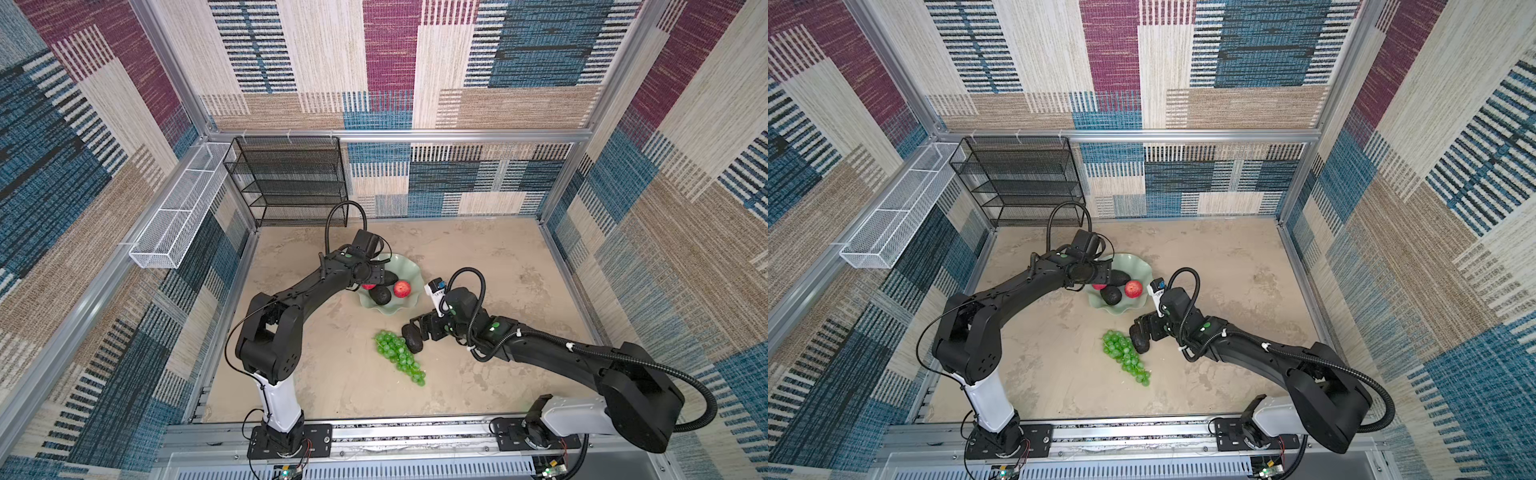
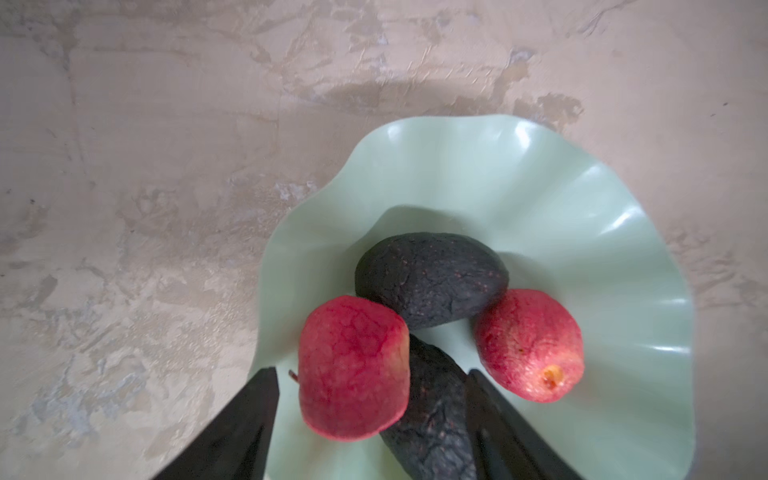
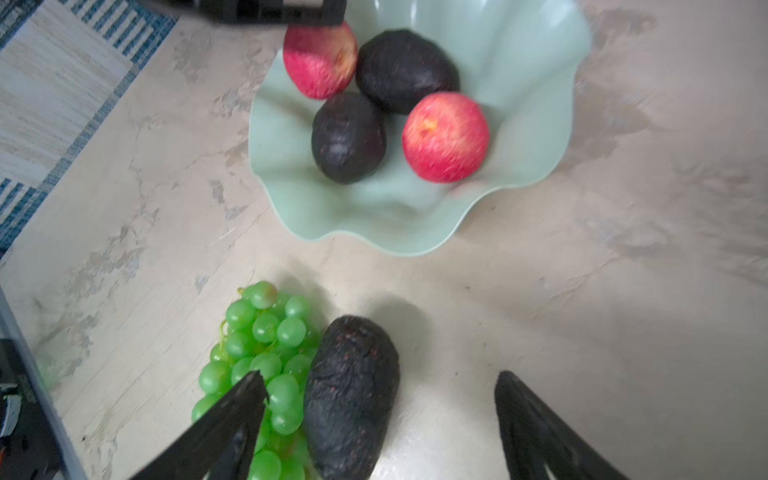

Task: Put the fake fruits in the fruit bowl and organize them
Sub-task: 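Place the apple in the bowl with left gripper while right grasps last avocado, then carry the avocado into the bowl with the right gripper and release it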

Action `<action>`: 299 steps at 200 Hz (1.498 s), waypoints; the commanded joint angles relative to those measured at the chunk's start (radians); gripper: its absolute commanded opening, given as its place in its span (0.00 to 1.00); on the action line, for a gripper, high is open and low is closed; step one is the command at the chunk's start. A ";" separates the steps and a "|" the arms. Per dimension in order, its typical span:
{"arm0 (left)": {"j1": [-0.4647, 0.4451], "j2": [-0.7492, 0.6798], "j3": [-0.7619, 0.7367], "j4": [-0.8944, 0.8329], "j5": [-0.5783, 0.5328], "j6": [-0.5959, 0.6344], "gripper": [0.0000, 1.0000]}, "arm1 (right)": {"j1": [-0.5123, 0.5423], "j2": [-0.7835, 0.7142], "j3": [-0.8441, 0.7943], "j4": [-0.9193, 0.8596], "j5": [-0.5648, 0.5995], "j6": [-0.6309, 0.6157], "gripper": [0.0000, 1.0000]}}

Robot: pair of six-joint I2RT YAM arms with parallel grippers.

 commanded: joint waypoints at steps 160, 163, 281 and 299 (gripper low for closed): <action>0.047 -0.656 -0.512 0.308 -0.233 -0.101 0.84 | 0.074 0.066 -0.039 -0.079 0.155 0.139 0.50; 0.047 -0.655 -0.513 0.308 -0.229 -0.102 0.84 | 0.073 0.053 -0.038 -0.092 0.167 0.137 0.50; 0.077 -0.803 -0.694 0.280 0.017 -0.153 0.84 | -0.127 0.484 0.635 -0.045 0.164 -0.382 0.48; 0.079 -0.844 -0.738 0.288 0.062 -0.170 0.84 | -0.131 0.572 0.711 -0.074 0.165 -0.414 0.47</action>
